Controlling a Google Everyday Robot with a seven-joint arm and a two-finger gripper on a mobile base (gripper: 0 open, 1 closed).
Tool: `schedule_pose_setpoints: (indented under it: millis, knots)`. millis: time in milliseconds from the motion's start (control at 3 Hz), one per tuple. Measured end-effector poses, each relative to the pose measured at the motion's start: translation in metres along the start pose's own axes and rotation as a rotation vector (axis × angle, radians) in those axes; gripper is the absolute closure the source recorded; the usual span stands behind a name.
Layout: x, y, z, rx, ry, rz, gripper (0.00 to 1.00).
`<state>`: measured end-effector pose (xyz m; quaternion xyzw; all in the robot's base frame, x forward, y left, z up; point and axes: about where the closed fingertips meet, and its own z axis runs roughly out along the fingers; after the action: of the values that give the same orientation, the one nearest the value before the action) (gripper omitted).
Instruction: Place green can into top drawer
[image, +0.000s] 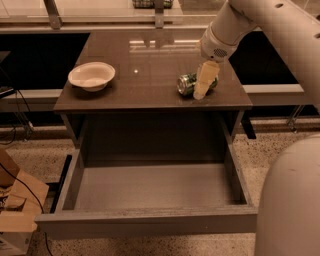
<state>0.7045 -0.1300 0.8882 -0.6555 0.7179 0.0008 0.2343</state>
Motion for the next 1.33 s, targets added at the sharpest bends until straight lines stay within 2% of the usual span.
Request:
schedule_pose_setpoints:
  millis: [333, 667, 1000, 1333]
  knots:
    - [0.010, -0.010, 0.029, -0.050, 0.032, 0.028, 0.03]
    - [0.036, -0.014, 0.042, -0.075, 0.069, 0.091, 0.33]
    - [0.055, -0.009, 0.043, -0.088, 0.084, 0.114, 0.58]
    - [0.055, 0.004, 0.019, -0.068, 0.047, 0.092, 0.81]
